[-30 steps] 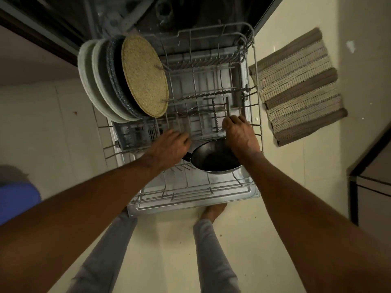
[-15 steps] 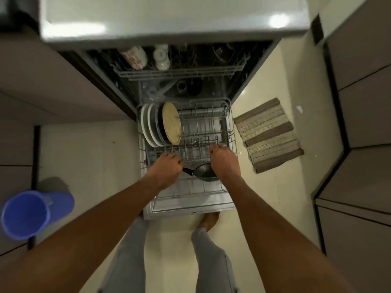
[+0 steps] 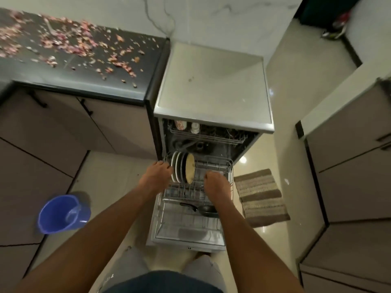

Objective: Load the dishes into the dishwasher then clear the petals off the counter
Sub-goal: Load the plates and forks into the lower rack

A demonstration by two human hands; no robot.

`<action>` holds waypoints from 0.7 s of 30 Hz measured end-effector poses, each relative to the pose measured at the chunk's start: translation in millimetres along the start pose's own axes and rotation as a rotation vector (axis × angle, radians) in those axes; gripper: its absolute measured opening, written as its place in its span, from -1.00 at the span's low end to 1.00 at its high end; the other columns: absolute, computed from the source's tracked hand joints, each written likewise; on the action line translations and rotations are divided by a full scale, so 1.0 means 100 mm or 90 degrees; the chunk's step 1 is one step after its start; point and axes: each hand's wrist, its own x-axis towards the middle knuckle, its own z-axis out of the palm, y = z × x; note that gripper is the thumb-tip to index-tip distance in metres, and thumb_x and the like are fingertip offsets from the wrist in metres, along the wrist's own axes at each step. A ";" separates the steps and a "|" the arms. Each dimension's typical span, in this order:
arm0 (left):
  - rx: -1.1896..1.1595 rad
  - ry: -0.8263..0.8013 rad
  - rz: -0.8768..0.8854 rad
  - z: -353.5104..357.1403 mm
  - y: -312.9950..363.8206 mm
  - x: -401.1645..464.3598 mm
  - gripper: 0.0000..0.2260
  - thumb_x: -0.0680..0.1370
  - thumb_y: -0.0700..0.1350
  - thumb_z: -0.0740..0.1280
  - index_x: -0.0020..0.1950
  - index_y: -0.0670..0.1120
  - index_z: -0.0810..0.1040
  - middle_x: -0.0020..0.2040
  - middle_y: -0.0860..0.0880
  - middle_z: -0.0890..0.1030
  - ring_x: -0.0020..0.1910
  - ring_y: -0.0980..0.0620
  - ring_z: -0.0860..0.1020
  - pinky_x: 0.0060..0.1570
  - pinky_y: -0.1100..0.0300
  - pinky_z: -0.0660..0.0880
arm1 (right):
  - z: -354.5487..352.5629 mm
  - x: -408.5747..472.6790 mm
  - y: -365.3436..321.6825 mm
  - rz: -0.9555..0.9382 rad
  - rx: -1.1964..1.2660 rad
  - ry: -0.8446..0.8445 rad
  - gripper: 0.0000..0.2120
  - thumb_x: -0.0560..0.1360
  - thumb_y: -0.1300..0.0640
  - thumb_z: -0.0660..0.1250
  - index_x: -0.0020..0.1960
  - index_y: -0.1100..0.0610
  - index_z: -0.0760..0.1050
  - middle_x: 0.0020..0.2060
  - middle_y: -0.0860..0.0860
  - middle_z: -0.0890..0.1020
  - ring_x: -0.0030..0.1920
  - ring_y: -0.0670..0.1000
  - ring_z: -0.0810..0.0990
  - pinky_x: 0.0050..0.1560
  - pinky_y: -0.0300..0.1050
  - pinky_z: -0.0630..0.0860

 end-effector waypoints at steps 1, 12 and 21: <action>0.006 0.014 0.001 -0.05 -0.07 -0.08 -0.76 0.60 -0.15 0.22 0.23 -0.12 0.56 0.23 -0.09 0.58 0.24 -0.09 0.52 0.27 0.07 0.40 | 0.02 -0.08 -0.16 -0.005 0.001 -0.006 -0.82 0.62 0.19 0.22 -0.01 0.09 0.61 -0.19 0.05 0.66 -0.18 0.06 0.67 -0.09 0.06 0.68; 0.042 0.016 -0.003 -0.19 -1.44 -0.98 -0.76 0.59 -0.14 0.19 0.17 -0.07 0.59 0.12 -0.08 0.60 0.17 -0.10 0.55 0.20 0.04 0.42 | 0.46 -0.61 -2.14 -0.100 -0.022 -0.057 -0.83 0.61 0.19 0.25 0.12 0.14 0.59 -0.01 0.15 0.70 0.01 0.18 0.70 0.03 0.10 0.66; 0.048 0.018 -0.095 -0.22 -2.56 -1.56 -0.80 0.57 -0.17 0.18 0.06 -0.08 0.58 0.06 -0.08 0.60 0.11 -0.11 0.57 0.11 0.02 0.45 | 0.46 -0.41 -3.32 -0.194 0.004 -0.016 -0.81 0.57 0.22 0.23 0.11 0.13 0.58 -0.01 0.17 0.70 0.02 0.26 0.68 0.03 0.08 0.63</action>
